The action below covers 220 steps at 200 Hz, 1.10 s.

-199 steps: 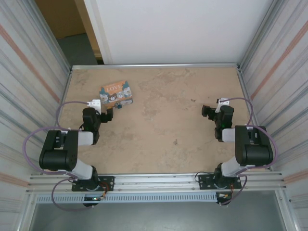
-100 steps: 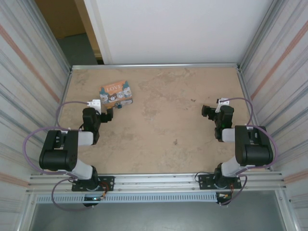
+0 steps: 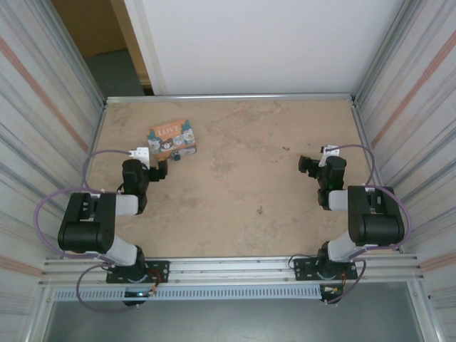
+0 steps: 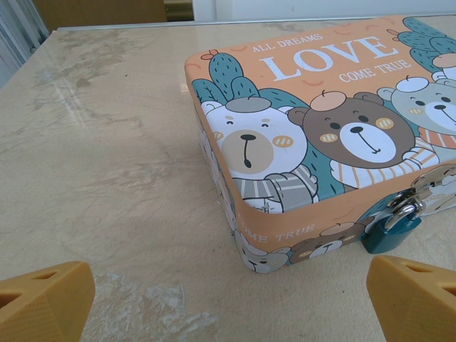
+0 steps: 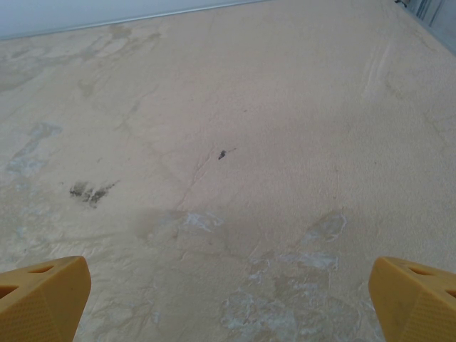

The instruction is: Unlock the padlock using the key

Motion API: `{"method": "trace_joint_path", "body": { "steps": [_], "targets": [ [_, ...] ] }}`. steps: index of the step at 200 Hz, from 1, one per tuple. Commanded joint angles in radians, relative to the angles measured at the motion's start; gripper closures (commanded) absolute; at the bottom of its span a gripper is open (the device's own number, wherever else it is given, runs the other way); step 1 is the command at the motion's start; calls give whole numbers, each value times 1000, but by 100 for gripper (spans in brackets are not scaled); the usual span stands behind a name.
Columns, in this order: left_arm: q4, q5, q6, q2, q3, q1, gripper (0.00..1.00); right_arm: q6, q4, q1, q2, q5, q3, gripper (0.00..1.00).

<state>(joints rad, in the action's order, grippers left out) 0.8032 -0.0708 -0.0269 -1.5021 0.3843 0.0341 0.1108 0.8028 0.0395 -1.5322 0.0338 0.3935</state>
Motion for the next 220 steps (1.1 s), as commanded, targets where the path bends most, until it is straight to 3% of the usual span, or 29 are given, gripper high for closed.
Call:
{"method": "trace_joint_path", "body": {
  "steps": [1, 70, 126, 148, 220],
  "targets": [
    [3, -11, -20, -7, 18, 3, 1, -13, -3, -3, -8, 21, 13, 1],
    [6, 73, -17, 9, 10, -27, 1, -13, -30, -1, 5, 19, 24, 1],
    [-123, 71, -22, 181, 9, -21, 1, -10, -170, -5, 124, 18, 43, 1],
    [-227, 43, -14, 266, 40, -5, 1, 10, -270, -7, 203, 25, 58, 1],
    [-642, 51, 200, 469, 193, -5, 1, 108, -716, -7, 422, -19, 191, 1]
  ]
}}
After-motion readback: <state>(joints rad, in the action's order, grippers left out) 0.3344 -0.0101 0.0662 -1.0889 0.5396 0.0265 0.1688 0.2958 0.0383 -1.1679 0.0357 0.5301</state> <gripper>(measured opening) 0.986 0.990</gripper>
